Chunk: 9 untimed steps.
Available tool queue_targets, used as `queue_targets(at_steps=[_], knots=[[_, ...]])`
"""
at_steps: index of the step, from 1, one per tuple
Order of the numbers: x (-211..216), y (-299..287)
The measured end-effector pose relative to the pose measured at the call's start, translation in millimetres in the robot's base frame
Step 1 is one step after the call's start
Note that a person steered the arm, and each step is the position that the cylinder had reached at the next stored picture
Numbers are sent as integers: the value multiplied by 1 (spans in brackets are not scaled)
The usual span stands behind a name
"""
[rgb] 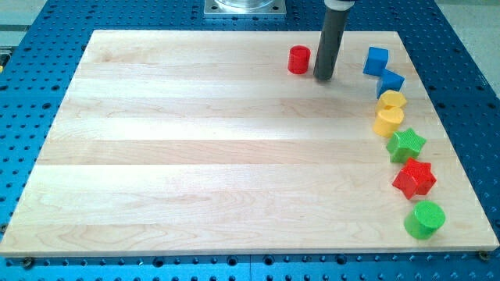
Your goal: Move the red circle on the top right
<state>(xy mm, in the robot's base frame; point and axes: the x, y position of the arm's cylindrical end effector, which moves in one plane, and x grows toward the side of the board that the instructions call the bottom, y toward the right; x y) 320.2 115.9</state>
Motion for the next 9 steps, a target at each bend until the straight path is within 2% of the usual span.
queue_targets(at_steps=[1, 2, 3, 4, 5, 6, 7, 9], knots=[[-42, -34], [-66, -64], [-54, -132], [-106, -139], [-113, -39], [-114, 15], [-99, -31], [-84, 26]])
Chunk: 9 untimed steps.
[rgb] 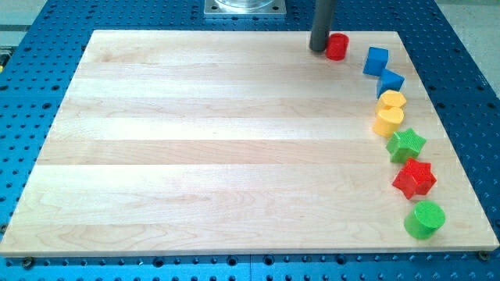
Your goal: Move the red circle on the top right
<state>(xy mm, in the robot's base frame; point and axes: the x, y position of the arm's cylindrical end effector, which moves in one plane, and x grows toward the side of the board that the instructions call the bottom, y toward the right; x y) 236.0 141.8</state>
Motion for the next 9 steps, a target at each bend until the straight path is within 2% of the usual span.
queue_targets(at_steps=[3, 5, 9], knots=[[16, 11], [2, 45], [-12, 63]])
